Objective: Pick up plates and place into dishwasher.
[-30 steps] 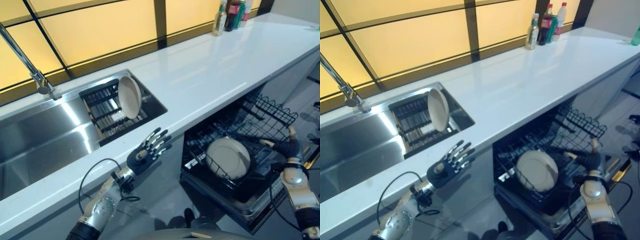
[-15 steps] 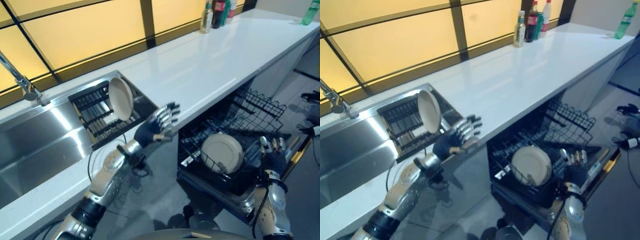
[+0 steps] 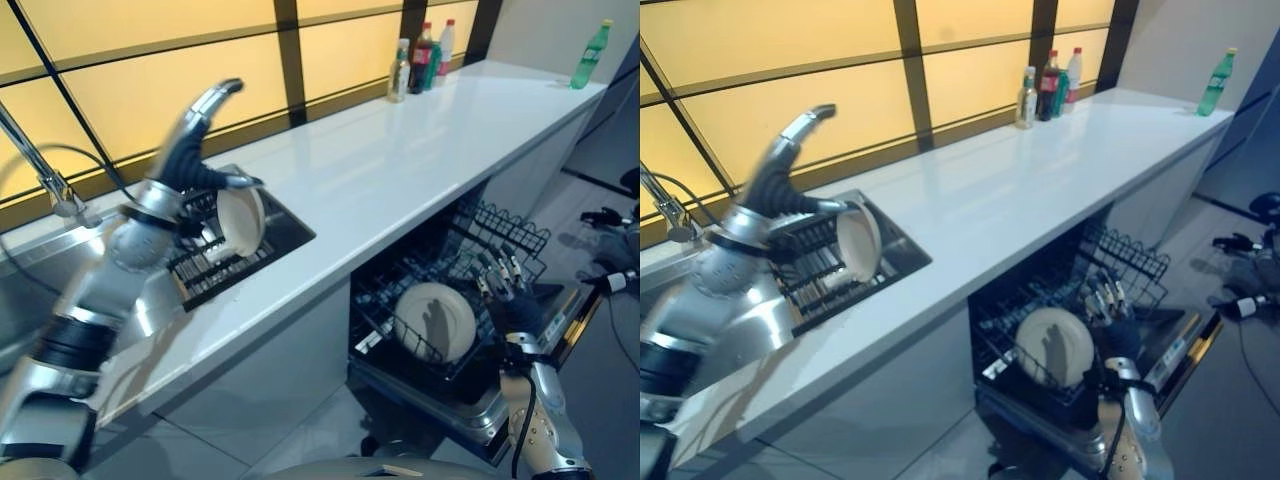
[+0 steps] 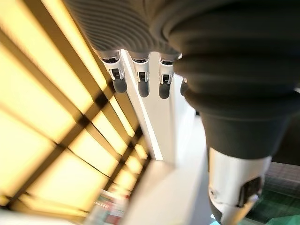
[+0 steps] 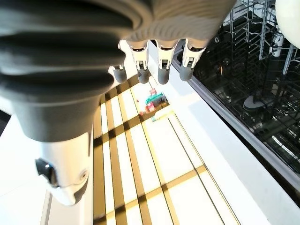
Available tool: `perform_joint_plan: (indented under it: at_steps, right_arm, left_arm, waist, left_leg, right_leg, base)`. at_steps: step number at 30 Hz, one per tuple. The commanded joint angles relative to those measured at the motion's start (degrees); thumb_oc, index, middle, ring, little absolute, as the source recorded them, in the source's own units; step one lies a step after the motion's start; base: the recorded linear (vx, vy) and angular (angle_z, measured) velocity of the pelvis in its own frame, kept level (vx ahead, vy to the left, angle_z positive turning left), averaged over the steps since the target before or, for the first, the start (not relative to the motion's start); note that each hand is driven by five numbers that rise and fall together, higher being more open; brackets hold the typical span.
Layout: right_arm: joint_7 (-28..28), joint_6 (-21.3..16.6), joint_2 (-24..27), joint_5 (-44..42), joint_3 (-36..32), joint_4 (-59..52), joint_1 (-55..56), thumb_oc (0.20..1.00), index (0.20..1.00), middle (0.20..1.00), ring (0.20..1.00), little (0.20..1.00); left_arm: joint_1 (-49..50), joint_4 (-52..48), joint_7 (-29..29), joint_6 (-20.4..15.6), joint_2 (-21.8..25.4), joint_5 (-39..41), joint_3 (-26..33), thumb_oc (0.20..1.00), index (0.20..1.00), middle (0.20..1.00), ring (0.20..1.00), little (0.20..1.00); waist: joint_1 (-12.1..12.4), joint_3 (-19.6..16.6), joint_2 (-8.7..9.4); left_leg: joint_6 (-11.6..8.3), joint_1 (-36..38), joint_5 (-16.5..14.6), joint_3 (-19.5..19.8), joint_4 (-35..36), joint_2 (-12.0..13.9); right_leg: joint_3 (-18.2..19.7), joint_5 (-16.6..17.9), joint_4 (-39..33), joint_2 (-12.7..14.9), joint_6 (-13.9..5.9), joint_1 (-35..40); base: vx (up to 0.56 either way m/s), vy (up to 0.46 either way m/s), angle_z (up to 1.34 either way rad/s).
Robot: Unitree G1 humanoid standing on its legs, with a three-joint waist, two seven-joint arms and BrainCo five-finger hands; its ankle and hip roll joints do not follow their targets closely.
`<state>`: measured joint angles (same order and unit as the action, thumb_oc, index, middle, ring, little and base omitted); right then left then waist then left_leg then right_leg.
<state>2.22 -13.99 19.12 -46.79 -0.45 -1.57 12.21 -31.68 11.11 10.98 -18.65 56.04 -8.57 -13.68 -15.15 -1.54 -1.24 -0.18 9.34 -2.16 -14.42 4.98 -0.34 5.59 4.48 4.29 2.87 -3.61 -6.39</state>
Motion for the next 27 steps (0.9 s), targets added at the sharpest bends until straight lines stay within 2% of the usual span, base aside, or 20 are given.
perform_joint_plan:
  at_steps: [1, 2, 4, 6, 15, 20, 27]
  right_arm:
    - [2.38, 0.12, 3.63, -1.54, -0.69, -3.51, -2.51, 1.000, 1.000, 1.000, 1.000, 1.000]
    - [2.91, 0.41, 4.17, -1.89, -0.81, -3.41, -2.50, 1.000, 1.000, 1.000, 1.000, 1.000]
    - [4.01, 0.21, 5.64, -2.64, -0.73, -3.08, -2.12, 1.000, 1.000, 1.000, 1.000, 1.000]
    - [4.67, -0.14, 6.80, -3.68, -0.59, -2.71, -1.57, 1.000, 1.000, 1.000, 1.000, 1.000]
    - [3.89, -0.15, 8.63, -3.53, 0.82, -1.78, -1.73, 1.000, 1.000, 1.000, 1.000, 1.000]
    - [4.63, 0.21, 9.41, -4.11, 0.70, -2.13, -0.94, 1.000, 1.000, 1.000, 1.000, 1.000]
    - [5.71, 1.56, 10.28, -4.83, -0.71, -2.87, 0.75, 1.000, 1.000, 1.000, 1.000, 1.000]
  left_arm:
    - [-10.16, 5.49, 0.35, 0.31, 9.23, -9.17, -4.75, 1.000, 1.000, 1.000, 1.000, 1.000]
    - [-12.33, 6.29, -0.41, 1.52, 11.71, -12.98, -7.32, 1.000, 1.000, 1.000, 1.000, 1.000]
    - [-16.96, 8.26, -0.82, 2.40, 15.96, -14.51, -13.65, 1.000, 1.000, 1.000, 1.000, 1.000]
    - [-20.92, 9.11, -1.24, 3.20, 18.05, -16.44, -18.84, 1.000, 1.000, 1.000, 1.000, 1.000]
    - [-29.97, 11.77, -7.07, 5.50, 18.73, -24.59, -31.81, 1.000, 1.000, 1.000, 1.000, 1.000]
    - [-27.74, 16.46, -10.59, 8.45, 17.19, -28.86, -32.62, 1.000, 1.000, 1.000, 1.000, 1.000]
    - [-23.23, 20.91, -12.86, 8.90, 16.00, -30.55, -30.15, 1.000, 1.000, 1.000, 1.000, 1.000]
  waist:
    - [-1.96, 0.51, -1.18]
    - [-2.05, 0.55, -1.32]
    - [-2.47, 0.66, -1.67]
    - [-2.70, 0.76, -1.76]
    - [-3.32, 1.05, -1.63]
    - [-4.19, 1.47, -1.54]
    - [-4.75, 1.41, -1.16]
  left_leg:
    - [4.26, -3.96, -1.05, 1.51, -3.91, -1.49]
    - [4.17, -4.01, -1.04, 1.41, -3.95, -1.46]
    - [4.06, -3.86, -1.06, 1.16, -3.72, -1.42]
    - [3.93, -4.02, -1.15, 0.96, -3.92, -1.37]
    - [3.94, -4.11, -1.83, 0.61, -4.74, -1.22]
    - [3.99, -3.44, -1.90, 0.23, -4.43, -1.01]
    - [3.81, -3.67, -1.67, -0.70, -4.33, -0.68]
  right_leg:
    - [2.93, 3.29, 6.33, 0.44, -5.21, -1.27]
    - [3.04, 3.49, 6.32, 0.52, -5.26, -1.30]
    - [3.28, 4.13, 6.52, 0.64, -5.49, -1.54]
    - [3.30, 4.08, 6.52, 0.77, -5.58, -1.60]
    - [3.63, 3.20, 6.41, 0.49, -5.74, -1.63]
    - [3.51, 2.10, 6.28, 0.16, -5.85, -1.02]
    - [3.53, 1.61, 5.28, -0.19, -5.48, -0.82]
  base:
    - [0.00, 0.000, 0.00]
    - [0.00, 0.000, 0.00]
    - [0.04, 0.007, 0.01]
    - [0.06, -0.004, 0.00]
    - [0.08, -0.030, -0.02]
    - [0.07, -0.031, -0.12]
    - [0.05, -0.030, -0.08]
